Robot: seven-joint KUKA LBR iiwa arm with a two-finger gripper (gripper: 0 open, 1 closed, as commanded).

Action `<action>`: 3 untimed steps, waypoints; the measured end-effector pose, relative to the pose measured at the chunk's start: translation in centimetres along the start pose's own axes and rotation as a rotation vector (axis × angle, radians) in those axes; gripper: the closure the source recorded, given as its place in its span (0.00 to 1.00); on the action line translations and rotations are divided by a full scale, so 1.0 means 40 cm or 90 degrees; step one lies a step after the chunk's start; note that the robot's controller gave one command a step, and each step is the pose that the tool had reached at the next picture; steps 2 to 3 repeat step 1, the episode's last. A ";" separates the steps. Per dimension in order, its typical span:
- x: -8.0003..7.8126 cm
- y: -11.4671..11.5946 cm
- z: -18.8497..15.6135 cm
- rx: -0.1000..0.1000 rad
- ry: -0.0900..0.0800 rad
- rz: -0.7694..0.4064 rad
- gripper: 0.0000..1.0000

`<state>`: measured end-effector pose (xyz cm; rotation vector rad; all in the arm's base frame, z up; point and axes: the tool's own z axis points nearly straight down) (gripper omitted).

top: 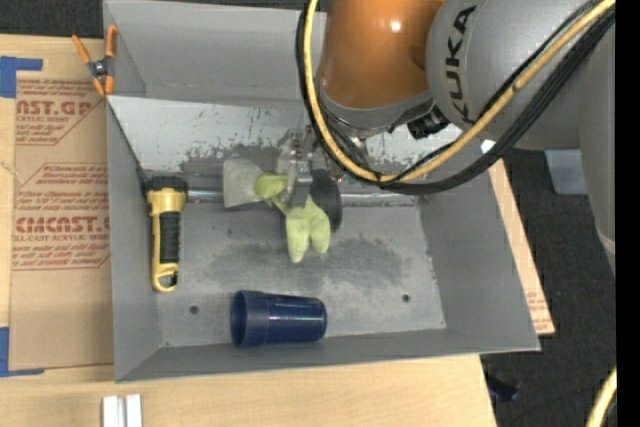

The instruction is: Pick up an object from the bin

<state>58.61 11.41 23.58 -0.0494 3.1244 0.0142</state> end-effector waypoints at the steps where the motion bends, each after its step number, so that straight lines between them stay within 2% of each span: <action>1: -0.005 0.032 0.133 0.000 -0.004 -0.137 1.00; 3: -0.005 0.032 0.133 0.000 -0.004 -0.137 1.00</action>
Offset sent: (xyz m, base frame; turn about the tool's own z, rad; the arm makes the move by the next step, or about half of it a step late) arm -0.0002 0.0074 -0.0171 -0.1935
